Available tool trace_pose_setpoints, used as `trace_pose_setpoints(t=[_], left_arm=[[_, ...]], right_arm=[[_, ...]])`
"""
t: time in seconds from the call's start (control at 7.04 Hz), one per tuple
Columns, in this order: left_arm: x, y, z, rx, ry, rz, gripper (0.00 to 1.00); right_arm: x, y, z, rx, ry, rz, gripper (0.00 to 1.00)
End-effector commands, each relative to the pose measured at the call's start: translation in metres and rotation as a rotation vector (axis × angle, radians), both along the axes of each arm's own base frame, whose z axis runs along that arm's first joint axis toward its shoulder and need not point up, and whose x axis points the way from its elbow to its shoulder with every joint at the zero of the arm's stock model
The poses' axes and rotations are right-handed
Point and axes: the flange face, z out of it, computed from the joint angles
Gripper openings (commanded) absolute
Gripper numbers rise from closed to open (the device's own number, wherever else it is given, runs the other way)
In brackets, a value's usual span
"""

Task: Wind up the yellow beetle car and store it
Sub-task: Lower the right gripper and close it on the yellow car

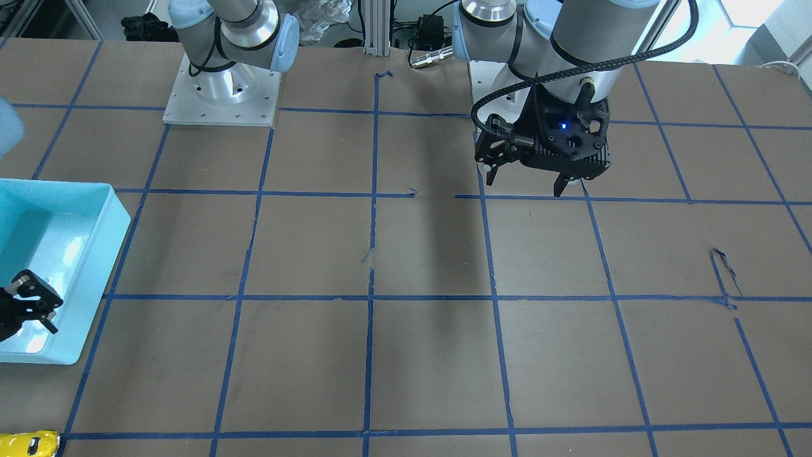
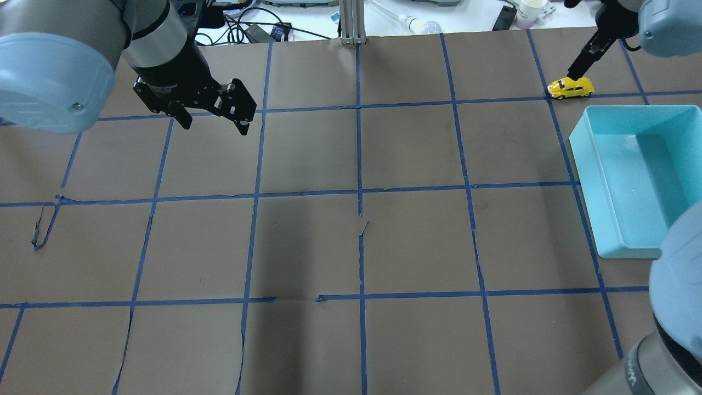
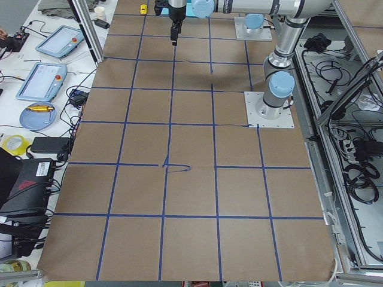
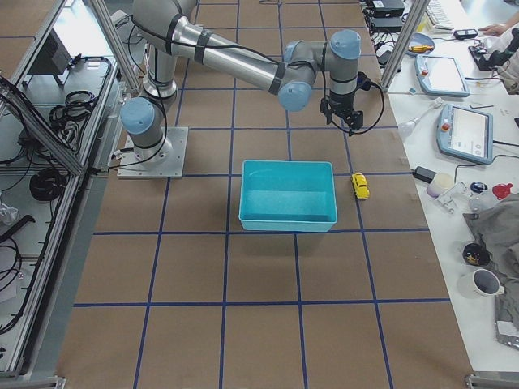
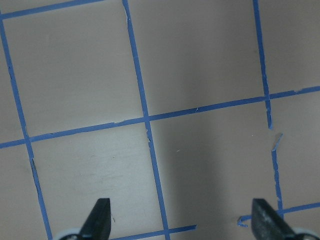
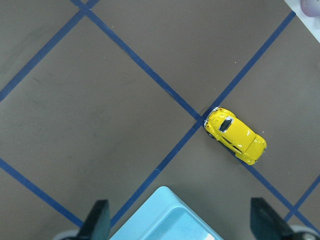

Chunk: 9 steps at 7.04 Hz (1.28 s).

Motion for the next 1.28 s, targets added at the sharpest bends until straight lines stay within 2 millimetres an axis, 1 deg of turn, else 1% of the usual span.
trace_pose_setpoints(t=[0.0, 0.14, 0.28, 0.57, 0.85, 1.14], left_arm=[[0.0, -0.001, 0.0, -0.004, -0.001, 0.001, 1.0], [0.0, -0.001, 0.0, -0.004, -0.001, 0.001, 1.0], [0.0, -0.001, 0.0, -0.004, -0.001, 0.001, 1.0], [0.0, 0.0, 0.0, -0.003, -0.001, 0.001, 1.0], [0.0, -0.001, 0.0, -0.004, -0.001, 0.001, 1.0], [0.0, -0.001, 0.0, -0.004, -0.001, 0.001, 1.0]], right_arm=[[-0.038, -0.025, -0.027, 0.014, 0.029, 0.106, 1.0], [-0.05, -0.035, -0.047, 0.013, 0.125, 0.131, 1.0], [-0.055, -0.041, -0.066, 0.038, 0.131, 0.184, 1.0], [-0.056, -0.046, -0.09, 0.06, 0.106, 0.192, 1.0], [-0.06, -0.054, -0.107, 0.035, 0.139, 0.273, 1.0], [-0.062, -0.057, -0.117, 0.041, 0.134, 0.274, 1.0]])
